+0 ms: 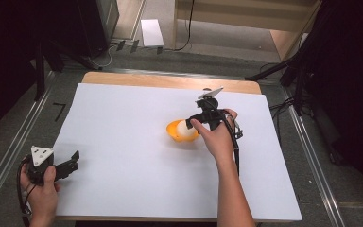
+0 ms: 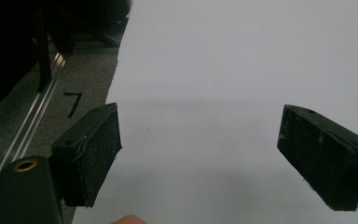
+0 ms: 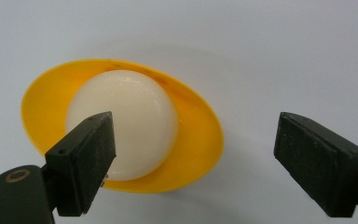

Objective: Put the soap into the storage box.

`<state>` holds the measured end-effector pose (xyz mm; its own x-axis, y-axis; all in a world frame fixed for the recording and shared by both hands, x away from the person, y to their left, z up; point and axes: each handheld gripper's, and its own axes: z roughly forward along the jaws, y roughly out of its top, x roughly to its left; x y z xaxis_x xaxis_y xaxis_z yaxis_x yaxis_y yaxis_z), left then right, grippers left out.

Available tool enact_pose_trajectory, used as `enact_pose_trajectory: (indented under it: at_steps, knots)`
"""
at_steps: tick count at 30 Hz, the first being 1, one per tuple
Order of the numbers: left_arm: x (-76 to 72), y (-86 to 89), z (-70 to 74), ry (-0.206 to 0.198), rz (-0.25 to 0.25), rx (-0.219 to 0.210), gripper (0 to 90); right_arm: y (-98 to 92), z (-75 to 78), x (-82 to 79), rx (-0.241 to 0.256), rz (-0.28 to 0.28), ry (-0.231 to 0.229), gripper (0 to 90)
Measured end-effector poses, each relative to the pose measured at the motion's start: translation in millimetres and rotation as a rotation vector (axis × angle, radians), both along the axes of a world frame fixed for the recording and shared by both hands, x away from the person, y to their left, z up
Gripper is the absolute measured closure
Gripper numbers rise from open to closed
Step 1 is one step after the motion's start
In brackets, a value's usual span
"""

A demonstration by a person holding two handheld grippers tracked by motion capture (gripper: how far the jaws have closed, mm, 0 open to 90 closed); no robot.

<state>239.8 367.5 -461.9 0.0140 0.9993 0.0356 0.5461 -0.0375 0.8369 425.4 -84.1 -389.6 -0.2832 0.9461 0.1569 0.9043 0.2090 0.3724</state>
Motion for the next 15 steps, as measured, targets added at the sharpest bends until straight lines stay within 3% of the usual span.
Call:
enact_pose_trajectory:
  at_steps: [15]
  knots:
    - [0.0,-0.1,0.0,0.0,0.001,0.001,14.2,-25.4,-2.2,-2.5,-0.003,-0.046,-0.006,13.0]
